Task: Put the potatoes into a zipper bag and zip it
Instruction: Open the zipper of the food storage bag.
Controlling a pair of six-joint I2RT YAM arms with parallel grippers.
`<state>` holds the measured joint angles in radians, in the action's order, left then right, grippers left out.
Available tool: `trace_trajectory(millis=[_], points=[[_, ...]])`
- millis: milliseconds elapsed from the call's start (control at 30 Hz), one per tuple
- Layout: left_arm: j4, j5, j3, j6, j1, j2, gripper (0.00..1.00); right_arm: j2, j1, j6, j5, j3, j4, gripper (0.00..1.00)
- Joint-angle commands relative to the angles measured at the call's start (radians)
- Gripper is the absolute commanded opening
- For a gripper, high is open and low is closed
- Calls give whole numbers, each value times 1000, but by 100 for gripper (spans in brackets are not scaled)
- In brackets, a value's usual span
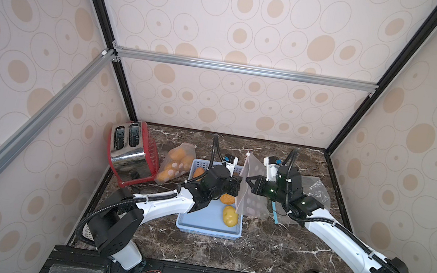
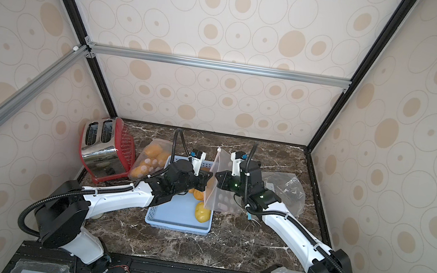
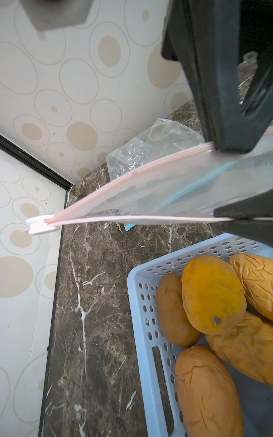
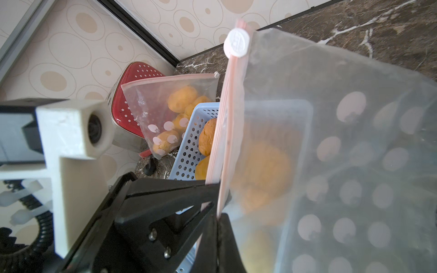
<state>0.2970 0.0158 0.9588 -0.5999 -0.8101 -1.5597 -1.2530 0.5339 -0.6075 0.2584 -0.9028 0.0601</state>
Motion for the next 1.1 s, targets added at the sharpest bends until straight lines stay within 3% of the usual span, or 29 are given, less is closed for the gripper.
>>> trace_trajectory(millis=[0, 467, 667, 933, 1000, 1067], points=[[-41, -44, 34, 32, -4, 27, 0, 27, 8, 29, -28, -5, 26, 0], [-247, -197, 112, 212, -4, 207, 0, 58, 9, 79, -77, -63, 170, 0], [-243, -122, 106, 194, -4, 251, 0, 68, 9, 79, -47, -85, 171, 0], [-160, -26, 60, 131, -4, 208, 0, 134, 8, 78, -26, -106, 191, 0], [-139, 8, 64, 124, -4, 183, 8, 171, 9, 94, -56, -118, 226, 0], [-126, 31, 79, 121, -4, 156, 22, 219, 8, 128, -100, -134, 283, 0]])
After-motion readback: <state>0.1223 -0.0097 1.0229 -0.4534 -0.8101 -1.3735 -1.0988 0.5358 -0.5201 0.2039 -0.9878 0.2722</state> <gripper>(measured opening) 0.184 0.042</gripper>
